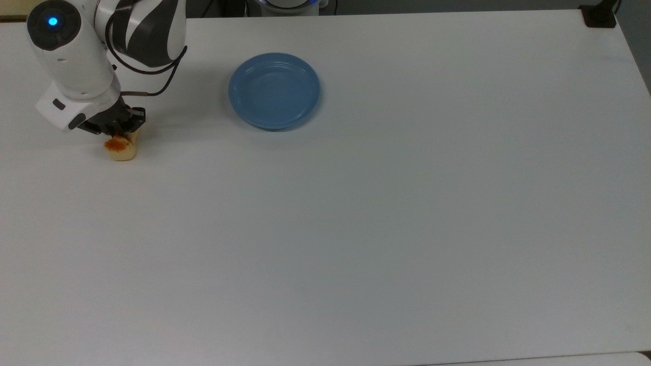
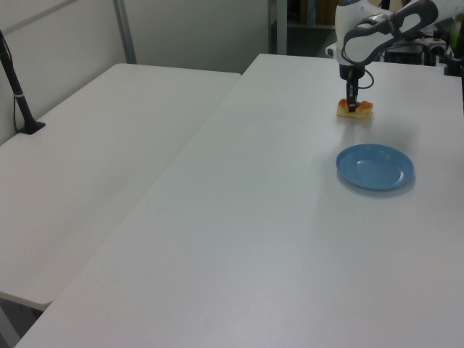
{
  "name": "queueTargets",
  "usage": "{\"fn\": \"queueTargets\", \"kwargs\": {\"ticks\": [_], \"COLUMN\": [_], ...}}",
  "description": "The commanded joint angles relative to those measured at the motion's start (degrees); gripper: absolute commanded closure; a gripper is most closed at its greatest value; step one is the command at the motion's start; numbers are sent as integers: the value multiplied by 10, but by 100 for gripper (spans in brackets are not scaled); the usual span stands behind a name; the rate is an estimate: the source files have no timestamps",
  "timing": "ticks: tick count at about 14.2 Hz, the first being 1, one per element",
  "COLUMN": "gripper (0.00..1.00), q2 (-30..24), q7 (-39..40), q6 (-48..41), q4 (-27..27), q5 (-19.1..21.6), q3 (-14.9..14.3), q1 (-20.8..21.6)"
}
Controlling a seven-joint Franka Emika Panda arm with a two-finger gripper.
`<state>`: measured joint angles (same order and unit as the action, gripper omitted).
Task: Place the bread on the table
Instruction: 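Carry the bread roll away from the plate and lower it onto the table, then open the gripper to release the bread roll and raise it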
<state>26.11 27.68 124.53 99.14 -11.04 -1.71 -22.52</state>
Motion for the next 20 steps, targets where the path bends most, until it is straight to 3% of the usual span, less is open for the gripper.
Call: {"fn": "queueTargets", "kwargs": {"ticks": [1, 2, 3, 9, 13, 16, 20], "gripper": [77, 23, 0, 0, 0, 0, 0], "q2": [13, 12, 10, -37, -47, -110, -178], "q7": [9, 6, 1, -52, -107, -173, -283], "q6": [12, 11, 10, -3, -52, -115, -202], "q4": [-8, -8, -8, -10, -45, -54, -66], "q5": [-7, -6, -4, 2, 4, 57, 61], "q3": [1, 1, 1, 2, 8, 9, 8], "q1": [-2, -7, -8, -3, 0, 31, 90]}}
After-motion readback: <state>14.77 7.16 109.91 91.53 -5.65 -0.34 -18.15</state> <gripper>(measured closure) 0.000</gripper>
